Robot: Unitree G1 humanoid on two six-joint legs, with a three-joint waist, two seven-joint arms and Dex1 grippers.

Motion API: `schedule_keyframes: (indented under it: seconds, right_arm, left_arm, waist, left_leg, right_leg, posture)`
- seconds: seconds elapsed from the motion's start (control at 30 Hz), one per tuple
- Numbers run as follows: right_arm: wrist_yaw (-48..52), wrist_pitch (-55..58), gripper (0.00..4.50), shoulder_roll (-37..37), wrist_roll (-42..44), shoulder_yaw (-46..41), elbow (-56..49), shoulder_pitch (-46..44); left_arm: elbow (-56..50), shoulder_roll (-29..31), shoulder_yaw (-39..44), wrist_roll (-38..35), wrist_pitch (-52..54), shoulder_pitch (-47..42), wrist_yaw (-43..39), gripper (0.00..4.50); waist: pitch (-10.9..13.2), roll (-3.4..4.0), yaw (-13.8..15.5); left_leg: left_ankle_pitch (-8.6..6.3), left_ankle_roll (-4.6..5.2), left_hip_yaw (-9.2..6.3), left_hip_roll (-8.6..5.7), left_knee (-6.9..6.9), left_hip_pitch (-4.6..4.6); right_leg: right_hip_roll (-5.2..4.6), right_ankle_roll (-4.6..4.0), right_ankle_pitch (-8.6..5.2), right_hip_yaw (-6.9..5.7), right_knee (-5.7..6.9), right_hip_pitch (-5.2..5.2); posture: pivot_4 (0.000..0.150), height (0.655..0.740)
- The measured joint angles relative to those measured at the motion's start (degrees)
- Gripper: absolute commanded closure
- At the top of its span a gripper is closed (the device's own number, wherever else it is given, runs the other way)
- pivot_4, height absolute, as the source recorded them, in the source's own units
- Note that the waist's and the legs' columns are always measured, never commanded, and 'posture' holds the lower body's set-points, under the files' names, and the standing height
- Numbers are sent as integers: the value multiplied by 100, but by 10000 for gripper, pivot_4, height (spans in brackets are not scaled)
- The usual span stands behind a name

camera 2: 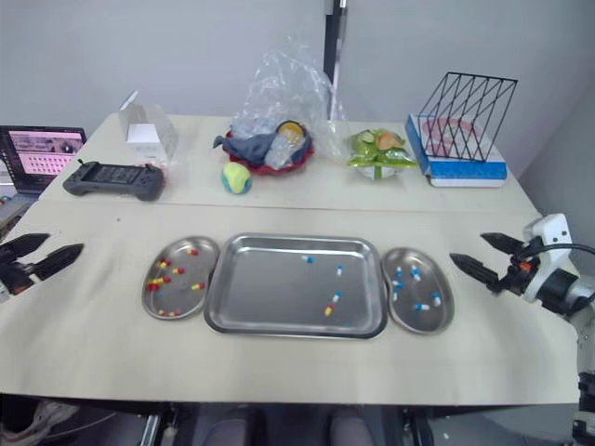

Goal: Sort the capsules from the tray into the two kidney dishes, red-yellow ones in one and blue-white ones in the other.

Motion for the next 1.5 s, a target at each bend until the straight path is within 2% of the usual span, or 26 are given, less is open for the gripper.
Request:
schedule_keyframes:
  seconds: [0.2, 0.6, 0.87, 1.07, 1.2, 1.33, 1.5]
  right_arm:
    - [-17, -141, 0, 2, -6, 2, 21, -13]
    - [-14, -177, 0, 1, -25, 32, 173, -70]
    - [38, -89, 0, 0, -93, 231, -38, -423]
    - [-94, 398, 0, 76, -39, 541, -346, -696]
    - [-336, 906, 0, 374, 6, 885, -810, -928]
    - [-416, 1286, 0, 942, 103, 1717, -1701, -1497]
    - [-467, 1362, 0, 1416, -281, 2697, -1803, -2278]
  left_arm:
    - [14, -245, 81, -108, -427, 290, -58, 345]
    - [-7, -240, 172, -310, -639, 197, -105, 345]
    - [-476, -190, -2, -348, -568, 235, -382, 345]
    - [-1229, -169, -34, -571, -100, 476, -557, 345]
    - [-1923, -155, -64, -665, 246, 826, -627, 345]
    - [-2865, -159, -270, -829, 595, 1115, -748, 345]
    - [-3595, -158, -258, -1078, 1010, 1400, -741, 345]
  waist:
    - [1, -3, 29]
    - [1, -6, -2]
    - [1, -6, -8]
    - [1, -7, -4]
    - [2, -6, -17]
    - [2, -6, -66]
    - [2, -6, -32]
  left_leg:
    - [0, 0, 4, 2, 0, -2]
    - [0, 0, 6, 3, 0, 0]
    - [0, 0, 6, 4, 0, 0]
    - [0, 0, 5, 6, 0, -3]
    - [0, 0, 7, 7, 0, -6]
    - [0, -1, 10, 15, 0, -32]
    - [1, -1, 12, 14, 0, -59]
  right_leg:
    - [0, 0, 0, 1, 3, -2]
    - [1, 0, 0, 2, 5, -2]
    - [2, -1, 0, 2, 7, -3]
    - [2, -2, -1, 1, 9, -6]
    - [2, -4, -2, 5, 14, -15]
    - [11, -10, -4, 11, 37, -61]
    - [10, -11, -4, 10, 35, -88]
  posture:
    - [1500, 7334]
    - [1500, 7334]
    - [1500, 7334]
    - [1500, 7334]
    - [1500, 7334]
    - [1500, 7334]
    - [1500, 7334]
